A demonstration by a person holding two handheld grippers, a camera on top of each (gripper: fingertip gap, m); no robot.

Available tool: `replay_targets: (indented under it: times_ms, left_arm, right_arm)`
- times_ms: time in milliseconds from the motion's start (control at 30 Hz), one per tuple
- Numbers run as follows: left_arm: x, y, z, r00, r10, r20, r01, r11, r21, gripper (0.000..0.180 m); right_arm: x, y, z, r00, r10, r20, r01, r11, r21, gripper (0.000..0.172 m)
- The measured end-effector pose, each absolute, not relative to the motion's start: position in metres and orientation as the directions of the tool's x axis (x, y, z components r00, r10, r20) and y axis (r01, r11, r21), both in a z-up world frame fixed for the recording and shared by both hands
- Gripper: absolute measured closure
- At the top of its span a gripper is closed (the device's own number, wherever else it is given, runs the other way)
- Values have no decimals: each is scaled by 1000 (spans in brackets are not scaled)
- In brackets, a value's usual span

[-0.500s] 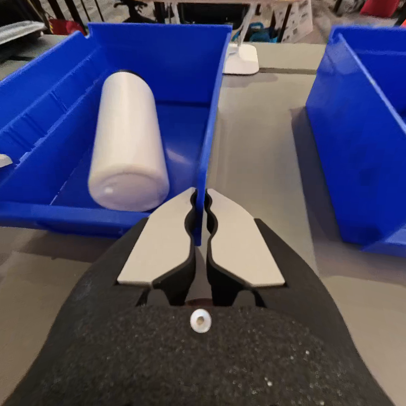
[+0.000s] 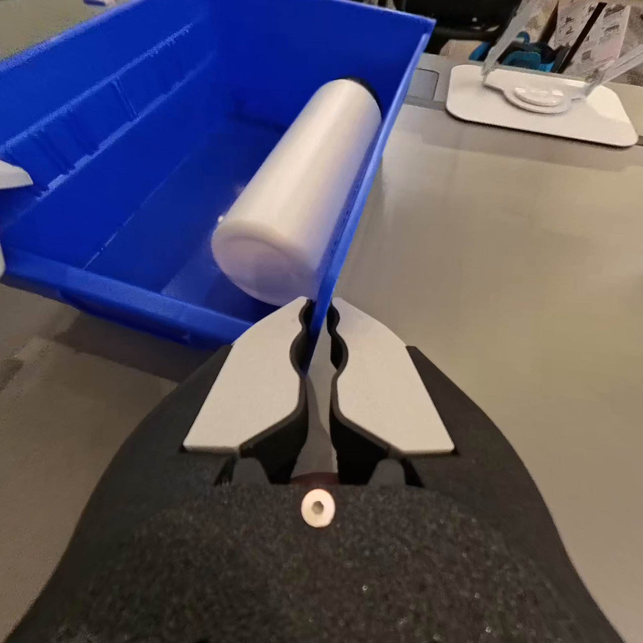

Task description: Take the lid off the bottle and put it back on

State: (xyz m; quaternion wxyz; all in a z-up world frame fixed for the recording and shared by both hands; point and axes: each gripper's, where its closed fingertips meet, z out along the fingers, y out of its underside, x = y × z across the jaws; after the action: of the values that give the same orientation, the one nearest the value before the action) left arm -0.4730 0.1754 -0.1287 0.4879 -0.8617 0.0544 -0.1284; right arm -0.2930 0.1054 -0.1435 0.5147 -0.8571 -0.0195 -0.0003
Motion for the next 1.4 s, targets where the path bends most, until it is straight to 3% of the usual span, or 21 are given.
replay_targets:
  times_ms: [167, 333, 467, 633, 767, 933, 1100, 1267, 1333, 1400]
  left_arm:
    - [-486, 183, -131, 948, -194, 251, 119, -516, -848, 176]
    - [-488, 186, -131, 925, -196, 326, 187, -511, -839, 175]
    - [-489, 184, -130, 933, -189, 307, 177, -502, -847, 174]
    - [-495, 173, -88, 936, -213, 279, 190, -360, -913, 133]
    - [-464, 150, -51, 935, -298, 194, 115, -263, -958, 120]
    - [-322, 92, -20, 827, -551, 113, -19, -229, -973, 120]
    - [-100, 8, -42, 517, -814, 266, -100, -365, -925, 121]
    - [51, -25, -103, 434, -841, 324, -252, -459, -852, 109]
    - [76, -20, -112, 484, -819, 308, -256, -469, -845, 94]
    - [91, -18, -113, 502, -811, 300, -247, -467, -849, 91]
  right_arm:
    - [-306, 117, -144, 998, 53, -37, -5, -506, -863, 164]
    - [-312, 117, -143, 983, 185, -3, 99, -538, -837, 160]
    - [-297, 89, -125, 950, 310, 19, 174, -481, -859, 140]
    - [-200, 34, -88, 949, 295, 115, 223, -363, -905, 115]
    - [-69, -1, -75, 974, 93, 207, 227, -365, -903, 106]
    - [92, -43, -80, 944, -215, 251, 150, -400, -904, 108]
    - [208, -74, -84, 859, -460, 227, 39, -383, -923, 113]
    - [233, -67, -130, 913, -393, 106, -100, -468, -878, 108]
    - [240, -62, -138, 914, -395, 93, -118, -477, -871, 124]
    - [246, -54, -136, 915, -399, 67, -131, -451, -883, 157]
